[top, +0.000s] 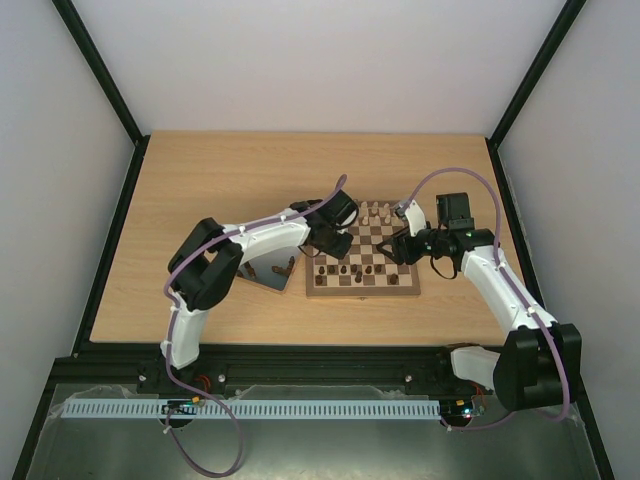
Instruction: Set up the chess pieces on the board
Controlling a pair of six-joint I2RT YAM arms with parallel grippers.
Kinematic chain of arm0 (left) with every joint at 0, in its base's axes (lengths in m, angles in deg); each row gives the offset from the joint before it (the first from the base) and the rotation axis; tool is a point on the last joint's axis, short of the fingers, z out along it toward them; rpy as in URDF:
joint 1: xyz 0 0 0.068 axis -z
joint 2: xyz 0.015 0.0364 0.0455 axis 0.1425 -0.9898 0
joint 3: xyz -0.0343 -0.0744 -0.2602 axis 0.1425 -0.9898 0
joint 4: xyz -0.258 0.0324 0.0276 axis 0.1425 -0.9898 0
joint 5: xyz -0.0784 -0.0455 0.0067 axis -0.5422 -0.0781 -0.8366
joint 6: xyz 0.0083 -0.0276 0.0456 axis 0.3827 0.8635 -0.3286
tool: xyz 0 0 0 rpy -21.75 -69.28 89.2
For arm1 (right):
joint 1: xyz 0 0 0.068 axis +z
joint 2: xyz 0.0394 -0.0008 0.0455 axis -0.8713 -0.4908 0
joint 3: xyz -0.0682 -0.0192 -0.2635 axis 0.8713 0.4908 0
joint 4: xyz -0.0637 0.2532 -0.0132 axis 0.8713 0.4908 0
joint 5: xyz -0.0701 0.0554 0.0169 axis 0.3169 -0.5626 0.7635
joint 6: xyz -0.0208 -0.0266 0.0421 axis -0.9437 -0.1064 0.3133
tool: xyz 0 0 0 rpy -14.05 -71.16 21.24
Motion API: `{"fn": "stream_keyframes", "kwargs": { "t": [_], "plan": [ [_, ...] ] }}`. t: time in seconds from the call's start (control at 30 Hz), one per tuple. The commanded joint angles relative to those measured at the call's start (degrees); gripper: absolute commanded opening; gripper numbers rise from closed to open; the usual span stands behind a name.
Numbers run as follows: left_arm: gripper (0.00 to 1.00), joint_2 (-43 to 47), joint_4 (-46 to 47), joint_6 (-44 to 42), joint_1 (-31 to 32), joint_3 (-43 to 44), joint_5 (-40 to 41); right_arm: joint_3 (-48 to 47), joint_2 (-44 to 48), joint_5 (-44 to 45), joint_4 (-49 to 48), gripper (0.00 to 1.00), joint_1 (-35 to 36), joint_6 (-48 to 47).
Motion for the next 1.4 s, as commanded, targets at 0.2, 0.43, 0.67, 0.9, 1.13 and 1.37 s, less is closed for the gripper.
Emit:
{"fn": "stream_keyframes", "kwargs": {
  "t": [0.2, 0.43, 0.67, 0.9, 1.13, 1.37],
  "plan": [
    [0.40, 7.0, -4.7, 0.2, -0.6, 1.4, 0.6, -1.6, -2.7, -0.9, 1.6, 0.59, 0.1, -1.5],
    [0.48, 20.4, -4.8, 0.6, -9.3, -7.2, -3.1, -8.3, -9.5, 9.1, 5.2, 0.55, 5.7, -4.0],
    [0.53, 35.1, 1.3, 1.1, -20.6, -19.3, -2.8, -16.4, -19.7, 18.9, 8.0, 0.52, 15.9, -5.0],
    [0.55, 41.7, 10.7, 1.7, -27.8, -31.9, -2.2, -23.8, -29.1, 24.3, 9.8, 0.50, 22.5, -4.6],
    [0.55, 40.1, 9.8, 1.6, -28.4, -30.5, -4.1, -28.3, -35.7, 28.2, 11.1, 0.47, 25.2, -3.6],
    [0.55, 40.0, 9.9, 1.5, -28.4, -30.6, -4.1, -29.6, -38.1, 27.9, 11.9, 0.39, 25.4, -2.9]
  ]
}}
